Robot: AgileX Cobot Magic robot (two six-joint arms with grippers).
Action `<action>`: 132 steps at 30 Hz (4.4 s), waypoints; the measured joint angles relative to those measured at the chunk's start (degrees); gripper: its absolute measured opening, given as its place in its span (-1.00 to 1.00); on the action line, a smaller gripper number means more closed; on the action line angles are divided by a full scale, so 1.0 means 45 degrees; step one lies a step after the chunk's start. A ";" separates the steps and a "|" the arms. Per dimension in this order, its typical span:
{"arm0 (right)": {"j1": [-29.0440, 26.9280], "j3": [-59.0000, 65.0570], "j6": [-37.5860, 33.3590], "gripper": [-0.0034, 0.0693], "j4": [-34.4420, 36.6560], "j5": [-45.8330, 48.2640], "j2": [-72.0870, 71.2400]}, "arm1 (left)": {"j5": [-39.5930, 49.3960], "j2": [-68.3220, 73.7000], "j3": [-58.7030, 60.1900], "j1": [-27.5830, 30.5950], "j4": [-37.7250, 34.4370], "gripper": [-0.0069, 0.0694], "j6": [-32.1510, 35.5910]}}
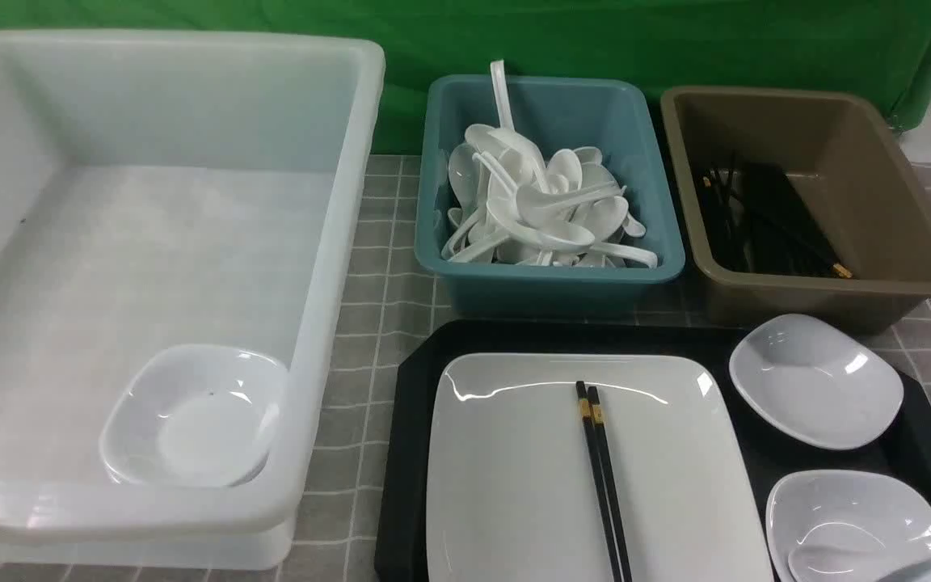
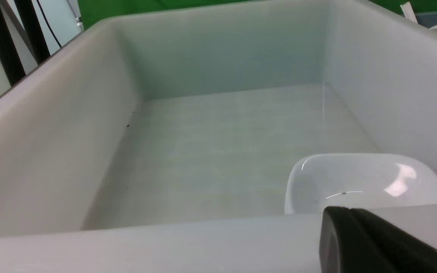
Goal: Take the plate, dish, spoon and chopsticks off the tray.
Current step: Use the right arm to grab a soup spoon from the plate
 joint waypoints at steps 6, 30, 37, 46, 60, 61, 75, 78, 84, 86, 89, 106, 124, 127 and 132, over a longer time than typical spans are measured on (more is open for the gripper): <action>0.0000 0.0000 0.0000 -0.25 0.0000 0.0000 0.0000 | 0.0000 0.0000 0.0000 0.0000 0.0000 -0.81 0.0000; 0.0000 0.0000 0.0000 -0.25 0.0000 0.0000 0.0000 | -0.1733 0.0000 0.0000 0.0000 -0.2235 -0.81 -0.1680; 0.0000 0.0000 0.0000 -0.25 0.0000 0.0000 0.0000 | -0.4060 0.0000 0.0000 0.0000 -0.3634 -0.81 -0.2918; 0.0000 0.0000 0.1501 -0.25 0.1083 -0.1718 0.0000 | -0.9607 0.0000 0.0000 0.0000 -0.3538 -0.81 -0.7694; 0.0000 0.0000 0.4422 -0.25 0.3294 -0.8052 0.0000 | -0.0054 0.4070 -0.8952 -0.0377 -0.0506 -0.81 -0.7658; 0.0000 0.0000 0.4594 -0.25 0.3298 -0.8547 0.0000 | 0.1906 0.5373 -1.0149 -0.0516 -0.0641 -0.81 -0.6414; 0.1550 -0.7981 0.3822 -0.62 0.1890 0.2593 0.4571 | 0.9778 1.3480 -1.2626 -0.0985 -0.3973 -0.82 -0.0334; 0.2529 -1.0894 0.2213 -0.82 0.1762 0.7192 0.7368 | 0.9839 1.4334 -1.3069 -0.2004 -0.3553 -0.82 -0.0391; 0.3063 -1.3300 0.1176 -0.84 0.1171 1.1577 1.1436 | 0.9966 1.4925 -1.4069 -0.5005 -0.2048 -0.82 -0.2301; 0.3064 -1.3286 0.1101 -0.84 0.1101 1.1671 1.2170 | 0.9957 1.5001 -1.4230 -0.5850 -0.1722 -0.82 -0.2744; 0.3064 -1.2651 0.0986 -0.85 0.1046 1.1520 1.3785 | 0.9872 1.5106 -1.4276 -0.7307 -0.1481 -0.82 -0.3161; 0.0916 -0.9624 0.2159 0.04 0.2596 0.8210 1.7926 | 0.9019 1.5372 -1.4276 -0.9031 -0.1275 -0.82 -0.2197; 0.0783 -0.9506 0.3244 0.26 0.2792 0.6536 1.8888 | 0.7570 1.9110 -1.4621 -0.9057 -0.3299 -0.82 0.2038; 0.0783 -0.9506 0.3248 0.26 0.2894 0.7020 1.8933 | 0.7545 1.9196 -1.4998 -0.9057 -0.3299 -0.82 0.2050; 0.0783 -0.9506 0.3312 0.25 0.2882 0.6360 1.8933 | 0.7414 1.9196 -1.5340 -0.9057 -0.3299 -0.82 0.2132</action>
